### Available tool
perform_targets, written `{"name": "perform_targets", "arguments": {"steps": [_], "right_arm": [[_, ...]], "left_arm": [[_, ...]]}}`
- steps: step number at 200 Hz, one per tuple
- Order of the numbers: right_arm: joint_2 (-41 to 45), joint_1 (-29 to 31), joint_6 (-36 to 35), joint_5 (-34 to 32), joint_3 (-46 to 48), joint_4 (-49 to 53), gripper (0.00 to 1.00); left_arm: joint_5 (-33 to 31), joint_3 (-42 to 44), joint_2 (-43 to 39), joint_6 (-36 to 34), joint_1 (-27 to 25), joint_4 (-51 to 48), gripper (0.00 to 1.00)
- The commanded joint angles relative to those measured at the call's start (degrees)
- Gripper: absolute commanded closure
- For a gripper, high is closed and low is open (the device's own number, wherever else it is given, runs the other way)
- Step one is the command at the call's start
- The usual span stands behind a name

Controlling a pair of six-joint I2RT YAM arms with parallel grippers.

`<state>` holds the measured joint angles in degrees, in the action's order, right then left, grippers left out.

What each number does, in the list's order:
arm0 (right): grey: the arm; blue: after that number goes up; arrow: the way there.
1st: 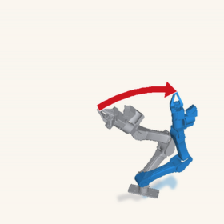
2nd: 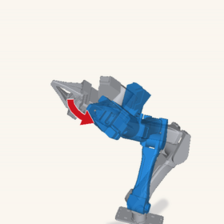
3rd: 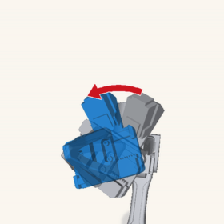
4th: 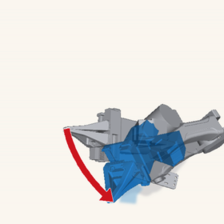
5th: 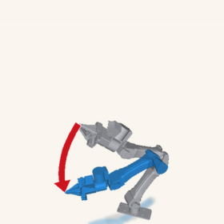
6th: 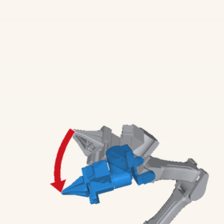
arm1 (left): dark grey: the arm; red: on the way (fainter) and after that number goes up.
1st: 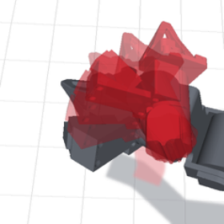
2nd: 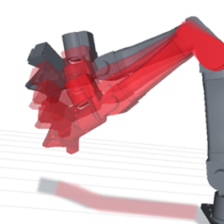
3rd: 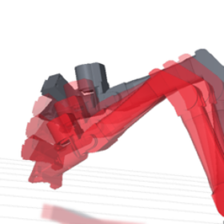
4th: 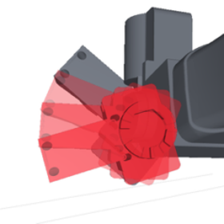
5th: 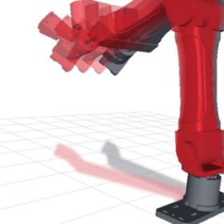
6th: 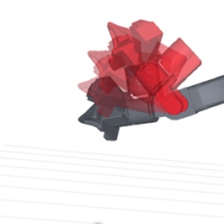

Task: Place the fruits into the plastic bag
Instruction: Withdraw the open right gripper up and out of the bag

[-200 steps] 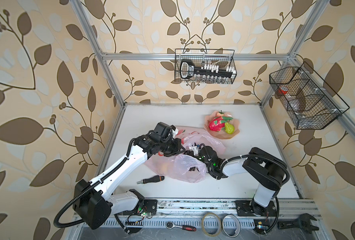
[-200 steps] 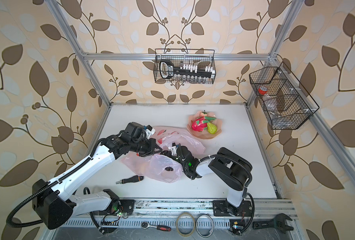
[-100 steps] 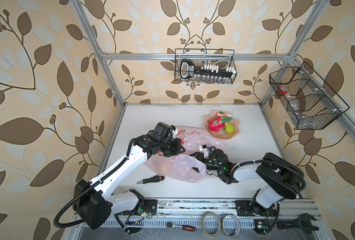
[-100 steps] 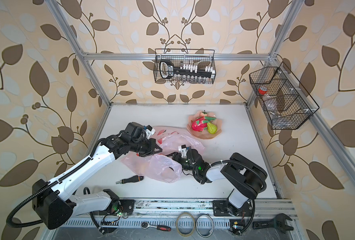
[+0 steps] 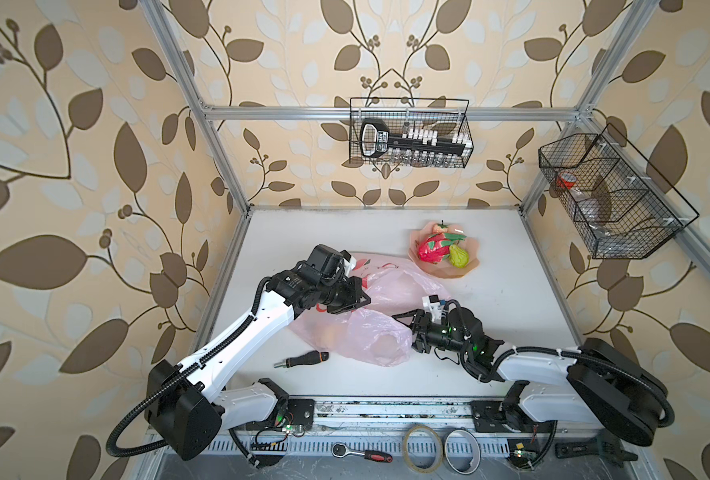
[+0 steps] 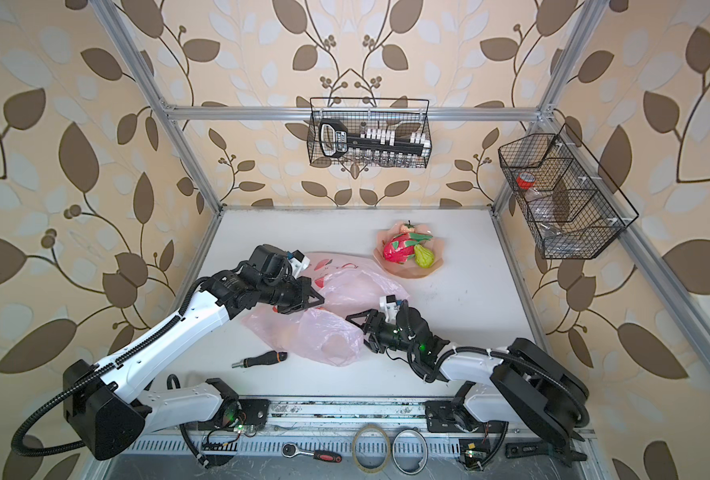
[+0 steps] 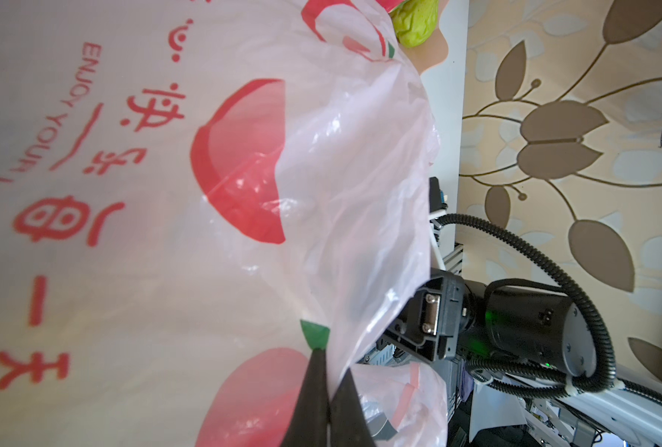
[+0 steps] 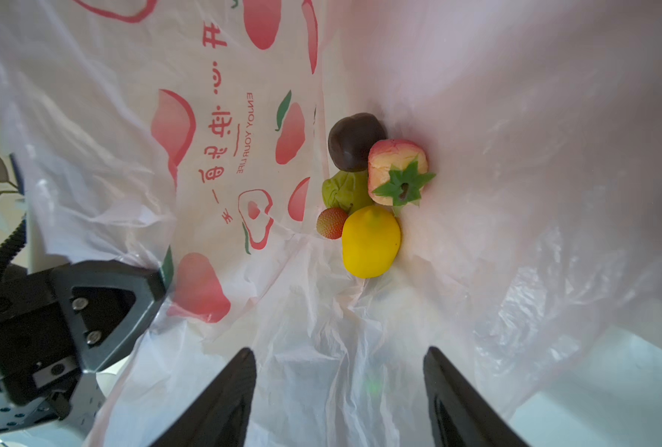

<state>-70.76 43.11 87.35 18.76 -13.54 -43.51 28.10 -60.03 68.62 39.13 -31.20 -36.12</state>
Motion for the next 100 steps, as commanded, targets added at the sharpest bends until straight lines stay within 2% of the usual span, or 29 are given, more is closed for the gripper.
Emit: {"name": "perform_targets", "arguments": {"steps": [1, 73, 100], "right_arm": [[5.5, -0.9, -0.9, -2.6, 2.6, 7.0, 0.25], [31.9, -5.1, -4.5, -5.1, 7.0, 29.0, 0.01], [41.9, -7.5, -5.3, -5.0, 8.1, 36.6, 0.0]], "left_arm": [[0.2, -0.9, -1.9, -0.9, -0.5, -0.2, 1.0], [0.6, -0.9, -1.2, -0.9, -0.5, 0.2, 1.0], [0.7, -1.3, -0.4, -1.0, -0.5, 0.5, 1.0]]}}
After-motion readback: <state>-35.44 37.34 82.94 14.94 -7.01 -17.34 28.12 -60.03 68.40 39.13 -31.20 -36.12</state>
